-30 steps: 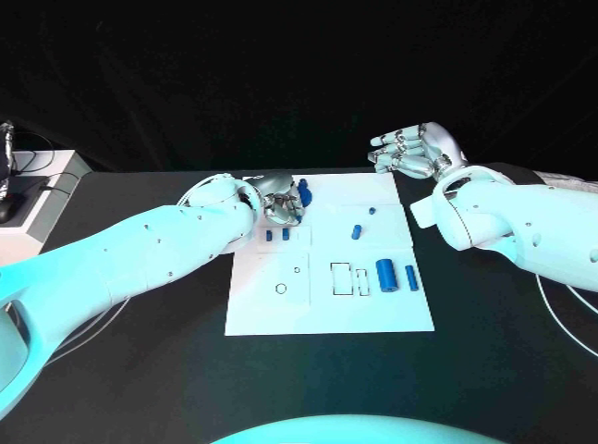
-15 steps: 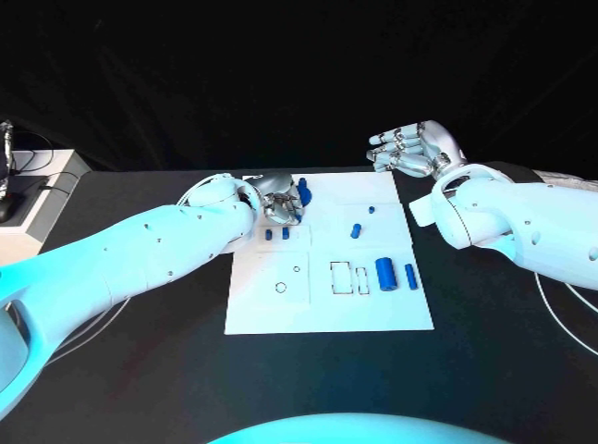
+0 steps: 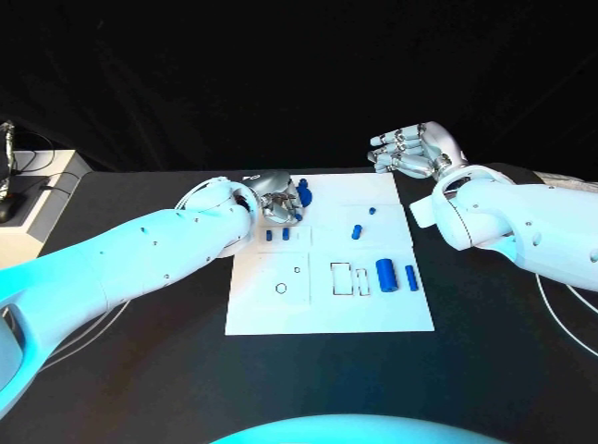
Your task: Assemble the parts on the task board
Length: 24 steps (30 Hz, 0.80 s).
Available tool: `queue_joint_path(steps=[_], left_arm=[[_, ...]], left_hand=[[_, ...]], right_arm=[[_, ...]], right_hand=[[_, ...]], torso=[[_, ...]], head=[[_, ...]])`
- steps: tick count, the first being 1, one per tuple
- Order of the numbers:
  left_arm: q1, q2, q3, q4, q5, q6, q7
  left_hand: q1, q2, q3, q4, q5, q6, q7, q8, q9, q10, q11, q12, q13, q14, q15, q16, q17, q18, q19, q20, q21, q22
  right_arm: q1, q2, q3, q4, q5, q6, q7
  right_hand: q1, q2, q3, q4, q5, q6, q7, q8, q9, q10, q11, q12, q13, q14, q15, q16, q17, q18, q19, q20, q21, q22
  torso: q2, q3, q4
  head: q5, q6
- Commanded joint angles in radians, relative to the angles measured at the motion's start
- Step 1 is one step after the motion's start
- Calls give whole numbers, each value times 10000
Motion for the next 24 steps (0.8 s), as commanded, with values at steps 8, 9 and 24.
queue_joint_path(steps=[8,9,24], left_arm=[[0,-442,42,502,705,-616,295],[0,-487,50,554,733,-580,281],[22,-1528,496,1451,1180,1165,-492]], left_hand=[[-104,92,84,-68,37,98,12,24,11,113,22,-95,16,95,-2,-190,231,218,63,33,102,96],[-104,92,84,-68,37,98,12,24,11,113,22,-95,16,95,-2,-190,231,218,63,33,102,96],[-117,117,22,-24,39,94,13,25,14,108,21,-101,16,44,3,-267,340,189,-1,43,58,69]], right_arm=[[-1,-35,4,32,-33,123,92],[-1,-38,4,33,-33,123,91],[-1,-110,3,41,-34,132,65]], right_hand=[[30,-7,32,2,-4,-44,17,-64,-7,-39,14,-46,-14,-43,-32,-41,-15,174,7,40,-10,-9],[30,-7,32,2,-4,-44,17,-64,-7,-39,14,-46,-14,-43,-32,-41,-15,174,7,40,-10,-9],[30,-7,32,2,-4,-44,17,-64,-7,-39,14,-46,-14,-43,-32,-41,-15,174,7,40,-10,-9]], torso=[[-12,-7,27],[-10,-5,27],[-9,4,10]], head=[[8,14],[9,16],[84,32]])
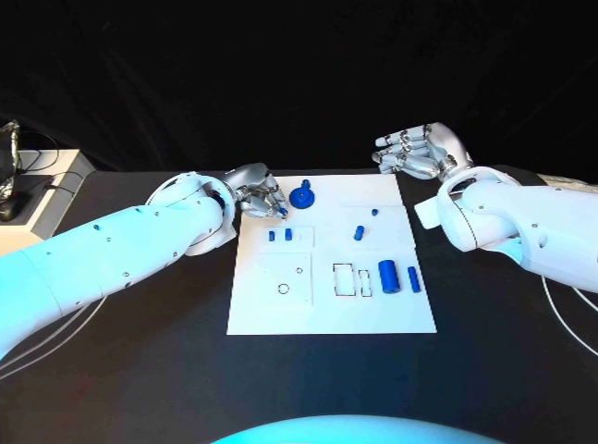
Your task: Assemble the parts on the task board
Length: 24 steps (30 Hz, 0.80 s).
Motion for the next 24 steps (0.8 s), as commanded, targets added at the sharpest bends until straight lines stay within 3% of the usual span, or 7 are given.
queue_joint_path(steps=[1,11,24], left_arm=[[13,-100,56,108,235,911,-418],[18,-198,118,-41,96,1306,-743],[14,102,121,-380,10,772,-738]], left_hand=[[-47,56,-33,55,36,66,-24,39,22,77,-17,-18,10,45,2,-35,23,63,0,41,20,62],[-51,58,-30,63,36,76,-29,38,27,87,-23,-12,14,45,-4,-41,37,62,5,36,19,59],[-48,53,-20,77,35,81,-31,38,30,90,-27,-5,16,46,-6,-56,74,53,9,25,13,53]], right_arm=[[-1,-9,4,18,-35,130,68],[-2,-20,3,18,-38,128,62],[-2,-4,3,25,-46,127,70]], right_hand=[[30,-7,32,2,-4,-45,18,-64,-7,-39,14,-47,-14,-43,-32,-41,-15,174,7,40,-10,-9],[37,-16,47,-11,-8,-42,18,-63,-7,-41,14,-48,-14,-49,-30,-41,-16,171,-2,40,-6,-11],[37,-16,47,-11,-8,-42,18,-63,-7,-41,14,-48,-14,-49,-30,-41,-16,171,-2,40,-6,-11]], torso=[[9,3,-11],[31,10,-24],[38,17,-35]], head=[[13,17],[42,31],[66,44]])
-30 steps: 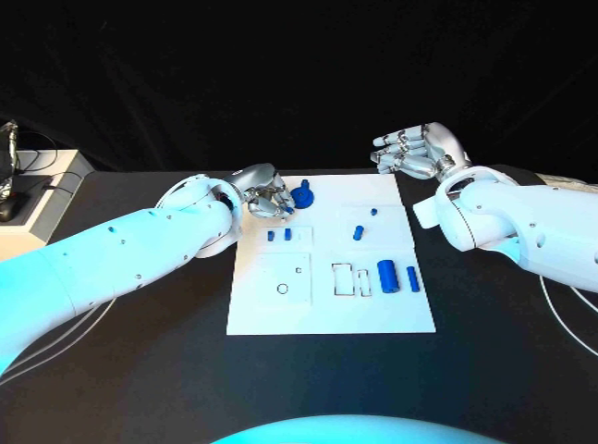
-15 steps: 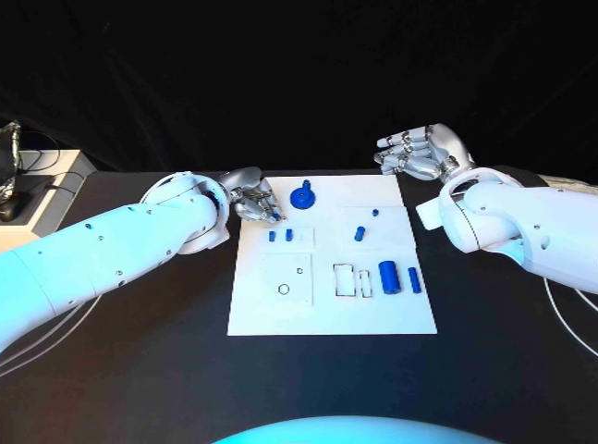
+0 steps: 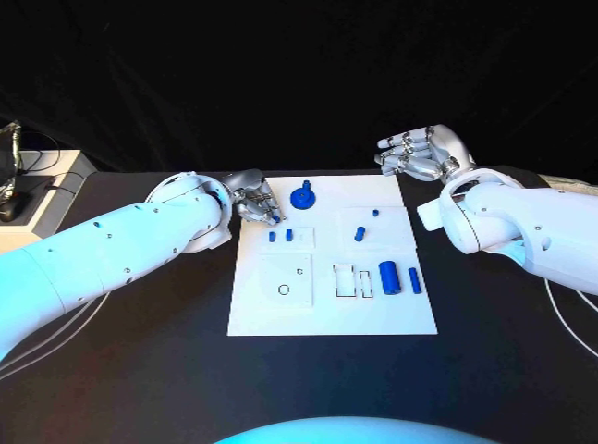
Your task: Assemble the parts on the task board
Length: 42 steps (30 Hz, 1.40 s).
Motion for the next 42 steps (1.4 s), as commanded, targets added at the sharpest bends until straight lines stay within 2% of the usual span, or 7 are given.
queue_joint_path(steps=[1,13,18,25,31,42], left_arm=[[9,73,8,-57,-81,-199,-41],[8,178,7,-96,-148,-451,-4],[7,203,7,-98,-114,-438,-2],[7,261,6,-104,-85,-392,-11],[6,317,1,-167,-80,-275,-45],[1,455,-54,-289,-94,4,-137]], left_hand=[[-43,55,17,56,37,41,9,24,20,46,14,-4,6,46,-8,-68,34,52,19,19,13,52],[-43,55,17,56,37,41,9,24,20,46,14,-4,6,46,-8,-68,34,52,19,19,13,52],[-41,55,18,57,37,41,9,24,20,45,15,-3,6,46,-7,-71,39,52,20,18,13,51],[-26,55,26,65,37,39,14,26,21,41,18,3,7,50,-5,-92,76,50,24,14,9,49],[-18,52,26,66,35,34,16,25,21,37,19,5,7,43,-3,-107,97,49,19,15,7,49],[-9,59,28,63,35,28,20,25,20,32,23,6,8,37,0,-114,112,49,17,14,8,52]], right_arm=[[-2,7,4,19,-47,125,75],[-2,24,4,7,-49,134,81],[-2,30,4,5,-49,138,84],[-3,41,4,1,-51,140,87],[-3,45,4,0,-51,141,88],[-3,47,4,26,-52,148,90]], right_hand=[[37,-16,47,-11,-7,-47,23,-63,-7,-41,14,-48,-14,-49,-31,-41,-16,171,-2,40,-7,-11],[37,-16,47,-11,-7,-47,23,-63,-7,-41,14,-48,-14,-49,-31,-41,-16,171,-2,40,-7,-11],[37,-16,47,-11,-7,-47,23,-63,-7,-41,14,-48,-14,-49,-31,-41,-16,171,-2,40,-7,-11],[38,-9,65,-19,-12,-50,25,-63,-7,-42,16,-46,-14,-59,-28,-41,-16,173,-8,43,-5,-10],[38,-9,65,-19,-12,-50,25,-63,-7,-42,16,-46,-14,-59,-28,-41,-16,173,-8,43,-5,-10],[38,-9,65,-19,-12,-50,25,-63,-7,-42,16,-46,-14,-59,-28,-41,-16,173,-8,43,-5,-10]], torso=[[-3,1,3],[-6,-9,-5],[-2,5,-1],[-8,-3,3],[-1,5,-1],[7,1,0]], head=[[-5,6],[-13,-1],[-26,-3],[-32,1],[-37,1],[-75,-20]])
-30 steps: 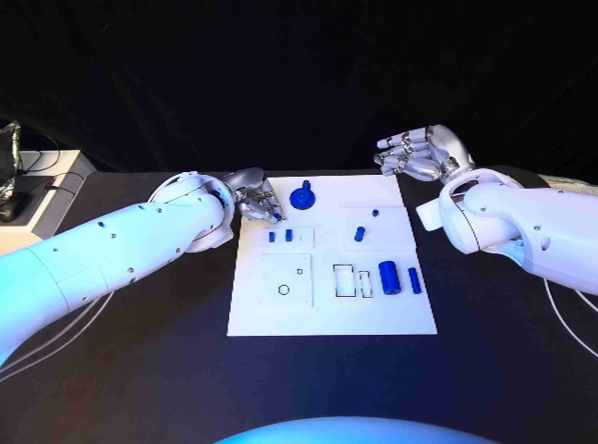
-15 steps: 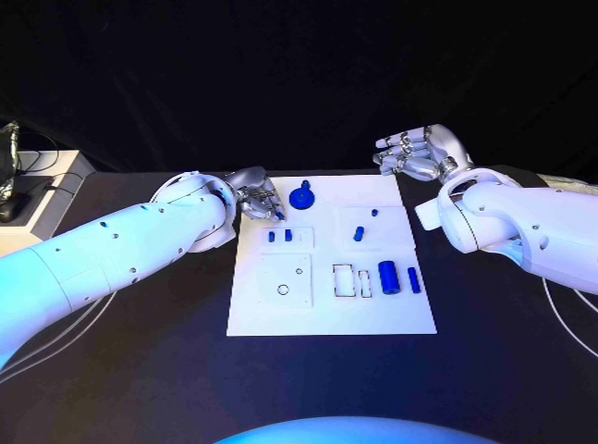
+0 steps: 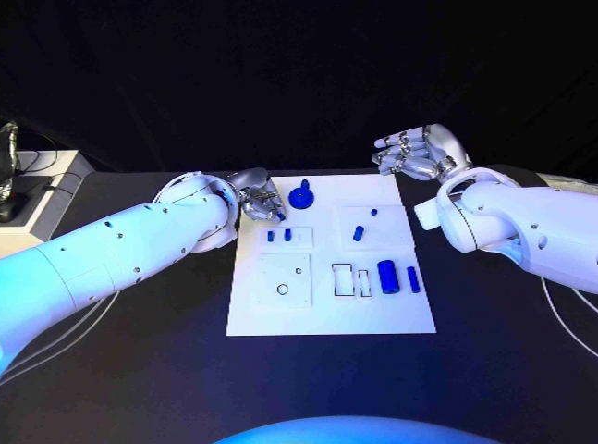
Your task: Assemble the parts on the task board
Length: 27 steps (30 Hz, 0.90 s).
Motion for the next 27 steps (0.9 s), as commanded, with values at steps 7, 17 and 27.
queue_joint_path(steps=[7,17,27], left_arm=[[3,107,-37,-47,-109,221,-67],[3,177,-53,-128,-250,233,-181],[4,276,-124,-239,-234,666,-550]], left_hand=[[-11,100,-1,18,61,18,20,60,10,19,29,11,15,31,3,-67,34,56,16,10,15,63],[-9,111,-2,17,59,9,25,60,9,12,32,15,16,30,5,-73,49,59,21,10,17,63],[4,215,-46,31,54,-257,110,56,-10,-143,110,-10,1,-84,70,-110,111,49,-36,38,-14,60]], right_arm=[[-2,4,4,34,-50,138,87],[-2,1,4,44,-50,146,84],[-2,-5,4,73,-50,161,77]], right_hand=[[38,-9,65,-19,-12,-58,32,-63,-7,-42,16,-47,-14,-59,-27,-41,-16,173,-8,43,-5,-10],[38,-9,65,-19,-12,-58,32,-63,-7,-42,16,-47,-14,-59,-27,-41,-16,173,-8,43,-5,-10],[38,-9,65,-19,-12,-58,32,-63,-7,-42,16,-47,-14,-59,-27,-41,-16,173,-8,43,-5,-10]], torso=[[-3,-3,10],[0,3,2],[0,4,-2]], head=[[-36,-33],[-52,-47],[-64,-61]])
